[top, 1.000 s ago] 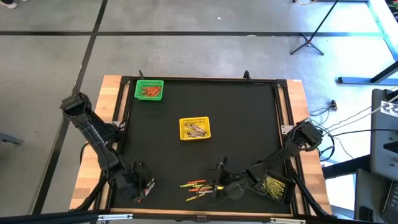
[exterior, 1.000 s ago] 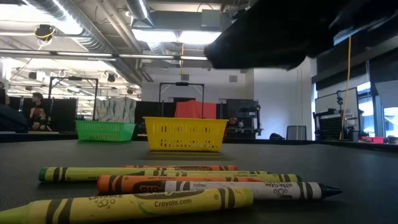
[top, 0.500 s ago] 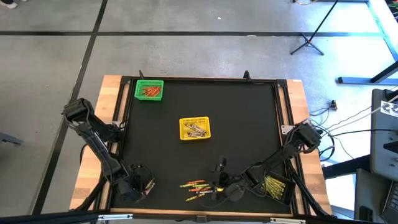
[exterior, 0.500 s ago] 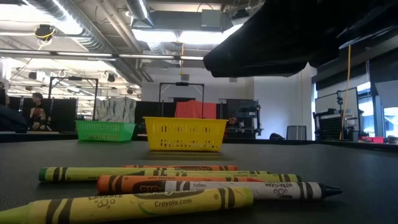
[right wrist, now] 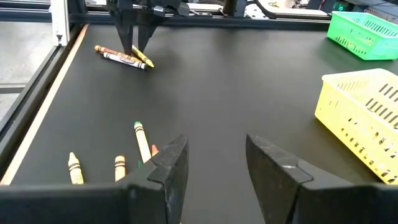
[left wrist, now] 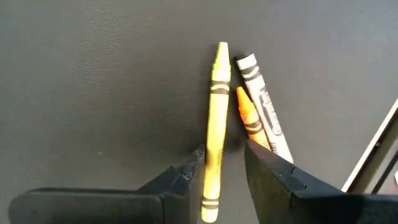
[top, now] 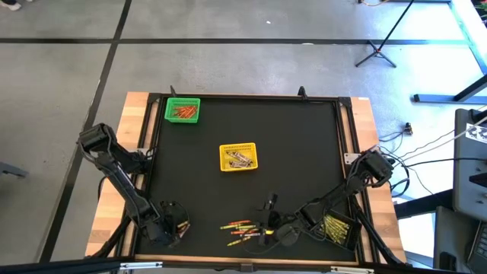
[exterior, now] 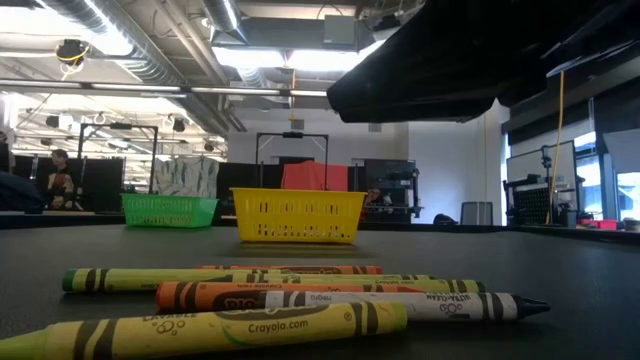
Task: Sort crayons
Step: Put the green crayon into the black bin
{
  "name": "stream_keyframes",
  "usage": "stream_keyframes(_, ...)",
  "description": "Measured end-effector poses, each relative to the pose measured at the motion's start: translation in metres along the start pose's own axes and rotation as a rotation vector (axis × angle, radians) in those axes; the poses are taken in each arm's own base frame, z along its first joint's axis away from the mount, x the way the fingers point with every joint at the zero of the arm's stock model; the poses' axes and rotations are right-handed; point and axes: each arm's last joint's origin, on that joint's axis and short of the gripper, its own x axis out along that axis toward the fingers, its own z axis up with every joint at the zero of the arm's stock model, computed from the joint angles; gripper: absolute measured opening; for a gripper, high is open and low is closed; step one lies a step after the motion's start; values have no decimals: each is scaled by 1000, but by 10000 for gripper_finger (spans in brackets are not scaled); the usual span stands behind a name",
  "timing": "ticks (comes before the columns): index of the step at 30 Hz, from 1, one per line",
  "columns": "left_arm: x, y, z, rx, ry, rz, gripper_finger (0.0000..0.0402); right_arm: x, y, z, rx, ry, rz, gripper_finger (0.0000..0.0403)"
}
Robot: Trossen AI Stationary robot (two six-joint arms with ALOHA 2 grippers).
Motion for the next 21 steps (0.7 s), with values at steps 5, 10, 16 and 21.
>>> stream_keyframes(5, 0, 0, 0, 1, 7, 7, 100, 0, 0, 0, 0, 0, 0, 156)
stream_keyframes(10, 0, 4, 0, 33, 22, 44, 87, 0, 0, 0, 1, -1, 1, 156)
stream_keyframes(16, 0, 6, 0, 120, 23, 70, 30, 0, 0, 0, 1, -1, 1, 156)
stream_keyframes(21, 0, 7, 1, 183, 19, 73, 7, 0, 0, 0, 1, -1, 1, 156)
